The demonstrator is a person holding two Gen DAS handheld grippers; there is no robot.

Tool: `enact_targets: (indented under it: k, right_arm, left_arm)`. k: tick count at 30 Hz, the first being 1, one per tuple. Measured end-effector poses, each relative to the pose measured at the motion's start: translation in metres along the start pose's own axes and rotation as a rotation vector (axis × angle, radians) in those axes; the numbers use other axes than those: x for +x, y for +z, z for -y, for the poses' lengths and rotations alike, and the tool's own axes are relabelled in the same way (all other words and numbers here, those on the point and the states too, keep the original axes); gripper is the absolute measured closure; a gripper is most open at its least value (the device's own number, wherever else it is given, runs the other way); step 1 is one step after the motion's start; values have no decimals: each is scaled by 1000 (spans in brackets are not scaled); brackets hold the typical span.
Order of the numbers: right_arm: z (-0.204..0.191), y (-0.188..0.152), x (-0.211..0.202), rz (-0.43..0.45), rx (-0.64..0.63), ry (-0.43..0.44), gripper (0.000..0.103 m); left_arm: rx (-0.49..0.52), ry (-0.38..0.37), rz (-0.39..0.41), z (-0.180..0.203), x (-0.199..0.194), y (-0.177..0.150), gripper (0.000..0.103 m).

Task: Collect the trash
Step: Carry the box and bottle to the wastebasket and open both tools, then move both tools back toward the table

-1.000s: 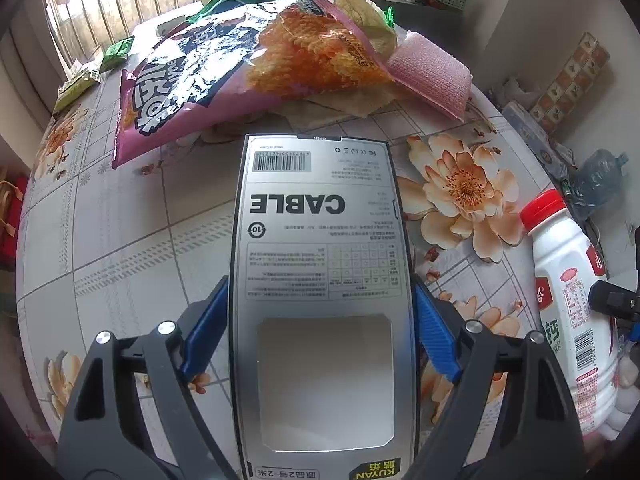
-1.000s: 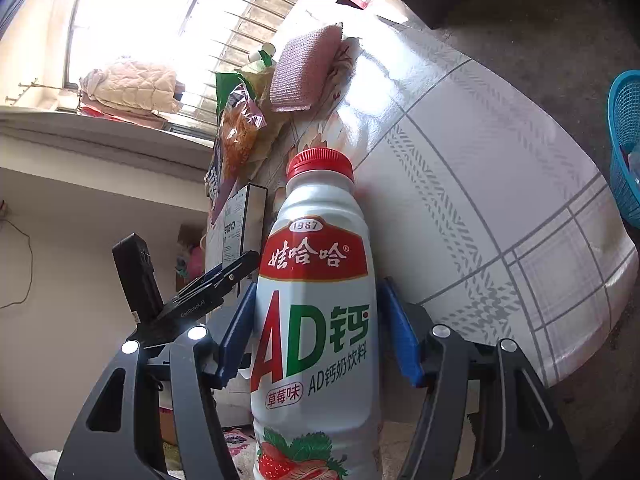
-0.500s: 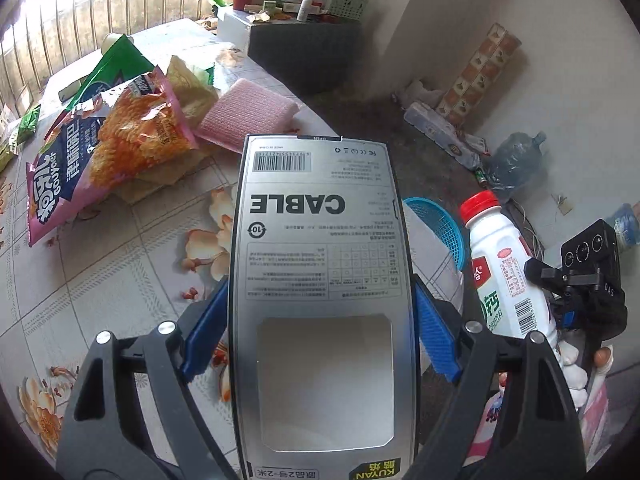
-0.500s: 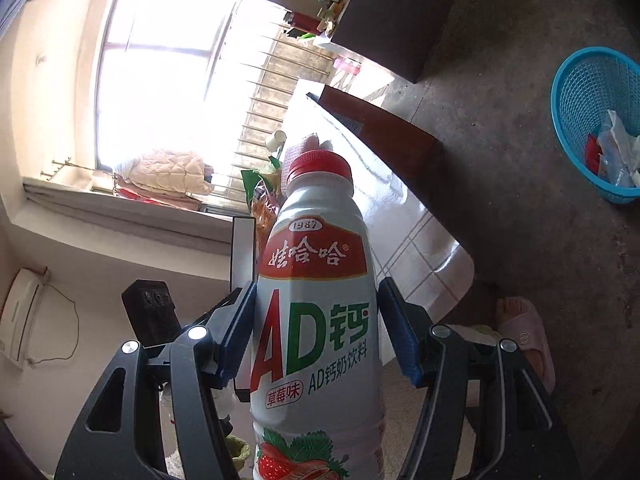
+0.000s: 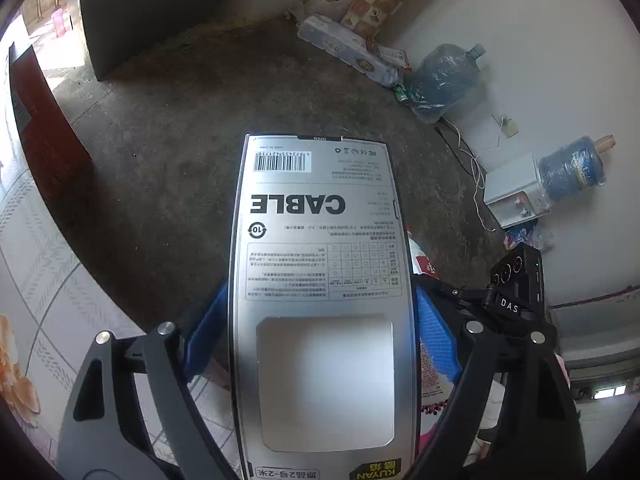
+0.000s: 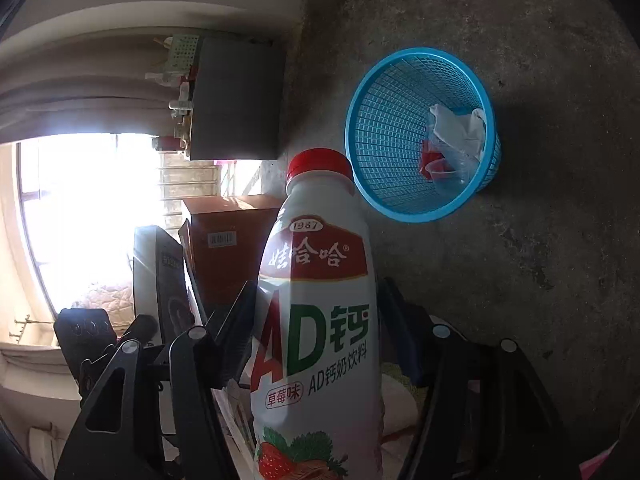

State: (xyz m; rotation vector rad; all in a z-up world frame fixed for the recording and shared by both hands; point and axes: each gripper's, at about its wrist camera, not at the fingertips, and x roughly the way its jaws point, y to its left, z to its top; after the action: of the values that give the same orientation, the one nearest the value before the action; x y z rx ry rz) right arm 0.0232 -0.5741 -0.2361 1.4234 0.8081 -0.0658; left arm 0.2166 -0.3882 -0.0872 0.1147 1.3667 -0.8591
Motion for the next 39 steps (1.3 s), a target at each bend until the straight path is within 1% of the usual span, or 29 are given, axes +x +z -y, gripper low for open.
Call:
enact_targets:
  k: [4,6,8,9,10,12,13,15,17,19,22,25,28,31,34,36,37,39]
  right_arm:
    - [26,36,27,-7,93,-35,43]
    - [35,57,39,-2,130,-39,42]
    - [40,80,54,12,159,-37,42]
    - [43,90,60,24,169,-40,36]
    - [46,100,67,32,171,-35,34]
    - [54,113,75,63,196,-59,34]
    - [59,118,77,76,206,-73,34]
    - [67,119,78,95,228,-101,34]
    - [73,113,76,103,227,-93,34]
    - [80,105,75,103,216,-102,34]
    - [89,88,68,100,213,-104,34]
    - [94,65,57,101,207,-99,34]
    - [87,38,43,102,153,-113,34]
    - [71,11,29,105,70,-134,34]
    - [44,-15,12,135,-60,-183,34]
    - [22,-33,2,161,-160,-229,27]
    - [12,-41,0,165,-208,-248,27]
    - [-11,-55,-2,165,-307,-281,27]
  left_arm:
    - [7,59,-84,5,62,36,21]
    - [1,55,-132,12,89,54,21]
    - [-17,24,-154,17,112,74,19]
    - [-30,17,-153,19,122,83,18]
    - [-49,27,-141,19,130,91,17]
    - [-85,63,-109,16,143,103,16]
    - [-82,76,-102,16,149,106,16]
    - [-70,94,-97,15,154,105,16]
    - [-69,68,-103,11,151,97,16]
    - [-77,45,-98,5,143,90,16]
    - [-79,17,-54,-2,118,78,16]
    - [-64,9,3,-5,87,64,17]
    - [-42,-25,93,-5,48,45,16]
    - [-14,-50,211,-4,3,18,16]
    - [13,-55,327,0,-42,-14,16]
    - [33,-34,411,0,-72,-38,16]
    - [37,-16,451,-1,-86,-51,16]
    - [31,23,508,-6,-111,-75,16]
